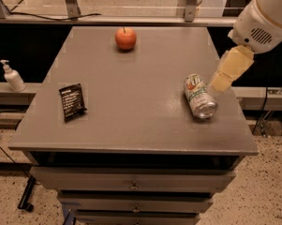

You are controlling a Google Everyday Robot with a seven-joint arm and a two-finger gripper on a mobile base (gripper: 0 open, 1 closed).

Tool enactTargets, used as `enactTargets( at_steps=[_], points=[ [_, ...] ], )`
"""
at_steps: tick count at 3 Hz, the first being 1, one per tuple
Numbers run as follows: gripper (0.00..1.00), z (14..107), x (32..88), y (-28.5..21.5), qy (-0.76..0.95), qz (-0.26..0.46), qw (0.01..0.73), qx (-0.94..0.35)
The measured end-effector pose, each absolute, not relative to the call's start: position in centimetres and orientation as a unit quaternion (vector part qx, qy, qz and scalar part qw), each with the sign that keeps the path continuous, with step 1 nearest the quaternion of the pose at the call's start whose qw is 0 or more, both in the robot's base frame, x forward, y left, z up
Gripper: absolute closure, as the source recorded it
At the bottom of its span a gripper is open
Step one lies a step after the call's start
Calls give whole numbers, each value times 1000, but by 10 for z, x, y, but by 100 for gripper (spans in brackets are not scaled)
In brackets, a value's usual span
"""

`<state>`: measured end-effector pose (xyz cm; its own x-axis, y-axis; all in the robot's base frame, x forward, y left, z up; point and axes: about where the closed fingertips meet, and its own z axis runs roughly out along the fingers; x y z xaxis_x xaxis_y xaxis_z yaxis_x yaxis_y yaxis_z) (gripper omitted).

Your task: Place 7up can upright

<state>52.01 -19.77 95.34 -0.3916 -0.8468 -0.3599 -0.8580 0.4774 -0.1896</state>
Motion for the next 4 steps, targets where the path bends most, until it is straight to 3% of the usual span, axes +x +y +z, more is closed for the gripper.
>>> enactTargets(
  at_steps=[2, 4],
  points=[
    [0, 933, 551, -179, 905, 26, 194, -379],
    [0, 934, 550, -178, 921, 35, 193, -337]
  ],
)
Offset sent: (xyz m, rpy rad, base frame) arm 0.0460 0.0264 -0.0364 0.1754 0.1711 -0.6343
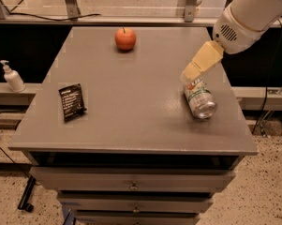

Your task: Place 7up can upright

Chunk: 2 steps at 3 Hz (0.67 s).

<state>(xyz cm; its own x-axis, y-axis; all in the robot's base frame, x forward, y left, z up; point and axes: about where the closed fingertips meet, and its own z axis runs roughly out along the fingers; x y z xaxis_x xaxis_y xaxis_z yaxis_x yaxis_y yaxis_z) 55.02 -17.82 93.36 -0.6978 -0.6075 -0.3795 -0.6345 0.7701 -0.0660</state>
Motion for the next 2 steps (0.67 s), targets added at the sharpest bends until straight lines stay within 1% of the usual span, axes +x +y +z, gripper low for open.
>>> enactTargets(
  at_steps=[1, 2],
  points=[
    [0, 931, 550, -175, 935, 44, 184, -301],
    [0, 919, 551, -166, 958, 62, 170, -224]
  ],
)
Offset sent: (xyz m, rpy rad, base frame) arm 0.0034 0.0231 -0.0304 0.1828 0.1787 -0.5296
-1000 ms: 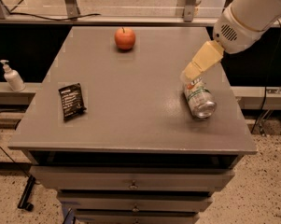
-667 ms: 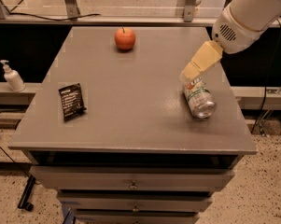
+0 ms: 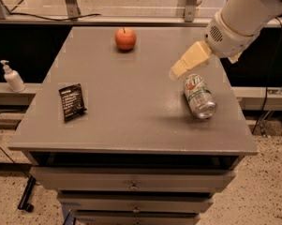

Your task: Place 7up can upright

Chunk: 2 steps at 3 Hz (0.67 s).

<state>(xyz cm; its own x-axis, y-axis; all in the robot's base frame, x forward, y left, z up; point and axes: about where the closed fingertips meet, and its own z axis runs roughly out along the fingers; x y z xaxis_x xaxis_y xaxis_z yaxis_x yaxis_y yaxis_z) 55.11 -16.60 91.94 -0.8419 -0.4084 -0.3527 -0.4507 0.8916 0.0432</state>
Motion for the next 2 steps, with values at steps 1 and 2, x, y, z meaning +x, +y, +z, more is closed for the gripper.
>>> enactTargets(
  at_steps=[1, 2],
  points=[
    [0, 908, 554, -146, 970, 65, 167, -164],
    [0, 886, 558, -126, 976, 59, 164, -133]
  ],
)
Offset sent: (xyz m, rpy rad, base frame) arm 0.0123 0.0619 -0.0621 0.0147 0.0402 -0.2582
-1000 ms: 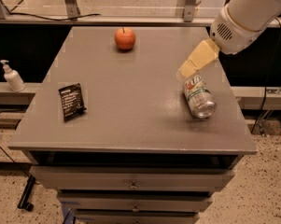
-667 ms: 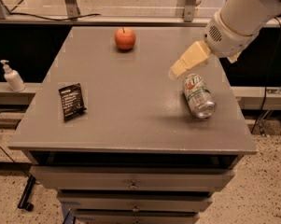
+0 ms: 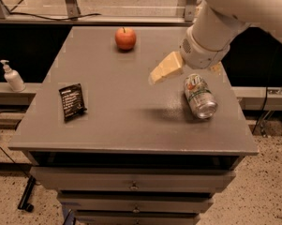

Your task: Place 7up can upright

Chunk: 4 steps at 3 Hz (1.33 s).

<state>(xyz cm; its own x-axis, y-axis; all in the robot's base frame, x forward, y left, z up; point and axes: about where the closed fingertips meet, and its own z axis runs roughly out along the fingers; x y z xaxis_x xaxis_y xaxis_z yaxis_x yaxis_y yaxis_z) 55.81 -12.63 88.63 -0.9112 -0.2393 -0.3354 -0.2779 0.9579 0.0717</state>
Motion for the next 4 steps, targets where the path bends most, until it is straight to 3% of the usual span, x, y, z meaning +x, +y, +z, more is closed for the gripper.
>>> enactTargets(
  at_steps=[1, 2, 4],
  points=[
    [0, 862, 558, -111, 978, 46, 159, -129],
    [16, 835, 555, -113, 981, 33, 147, -123],
    [62, 820, 553, -132, 985, 21, 133, -109]
  ],
)
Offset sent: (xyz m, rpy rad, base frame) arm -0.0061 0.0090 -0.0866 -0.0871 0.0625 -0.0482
